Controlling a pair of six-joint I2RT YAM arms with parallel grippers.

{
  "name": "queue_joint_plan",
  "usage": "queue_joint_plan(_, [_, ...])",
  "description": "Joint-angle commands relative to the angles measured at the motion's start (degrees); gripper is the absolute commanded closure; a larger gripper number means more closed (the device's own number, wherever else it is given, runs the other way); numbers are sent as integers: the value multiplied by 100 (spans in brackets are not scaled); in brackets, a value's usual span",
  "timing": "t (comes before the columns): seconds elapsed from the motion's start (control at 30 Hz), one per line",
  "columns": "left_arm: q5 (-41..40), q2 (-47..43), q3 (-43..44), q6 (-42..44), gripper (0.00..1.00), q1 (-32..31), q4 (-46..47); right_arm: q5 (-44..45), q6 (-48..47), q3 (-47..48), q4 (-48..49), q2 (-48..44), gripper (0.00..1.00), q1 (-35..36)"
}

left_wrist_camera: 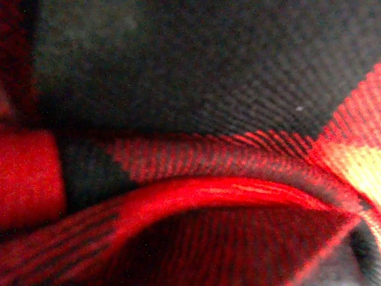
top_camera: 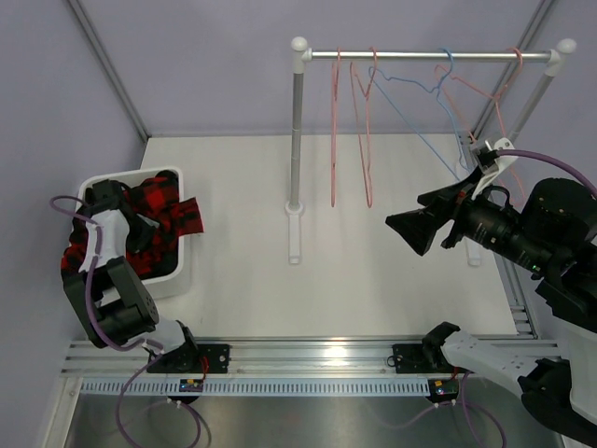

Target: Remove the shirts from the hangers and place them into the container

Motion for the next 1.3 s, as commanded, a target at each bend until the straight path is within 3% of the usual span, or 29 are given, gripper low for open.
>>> queue_joint_plan(0.0, [-848, 247, -88, 53, 100, 114, -418, -31, -54, -75, 209, -93, 0, 50])
queue_joint_plan(0.1, [-331, 64, 53, 88, 100, 79, -419, 83, -124, -40, 112, -111, 0, 42])
queue_joint_plan(0.13, [-199, -59, 123, 79, 95, 70, -435, 162, -124, -23, 94, -111, 0, 50])
queue_joint_plan(0.27, [-109, -770, 412, 18, 64, -105, -567, 172, -142, 13, 33, -93, 1, 42])
queue_joint_plan(0.37, [-478, -1491, 772, -140, 36, -203, -857, 206, -133, 13, 7, -49, 1, 42])
queue_joint_plan(0.47, [-900, -2299, 1202, -272, 19, -246, -1077, 303, -151, 57, -55, 4, 1, 42])
queue_joint_plan(0.6, [-1427, -2933, 1747, -325, 3, -255, -1349, 435, -168, 30, -125, 100, 0, 42])
queue_joint_plan(0.7, [-1332, -3101, 1907, -238, 1, -255, -1376, 497, -168, -66, -108, 109, 1, 42])
queue_joint_plan(0.9, [65, -3390, 1706, -18, 4, -466, -999, 523, -125, -250, 41, 22, 0, 42])
queue_joint_plan(1.1, [336, -3716, 1477, 166, 5, -993, -901, 594, -37, -426, -38, 100, 1, 42])
queue_joint_plan(1.17, [497, -3568, 1442, 350, 14, -1387, -892, 523, 33, -532, 50, 100, 1, 42])
queue_joint_plan(1.2, [175, -3271, 1468, 412, 14, -1659, -962, 506, 60, -628, 76, 83, 0, 42])
queue_joint_plan(1.27, [-711, -2901, 1669, 466, 10, -2818, -1252, 453, 69, -664, 138, 74, 0, 42])
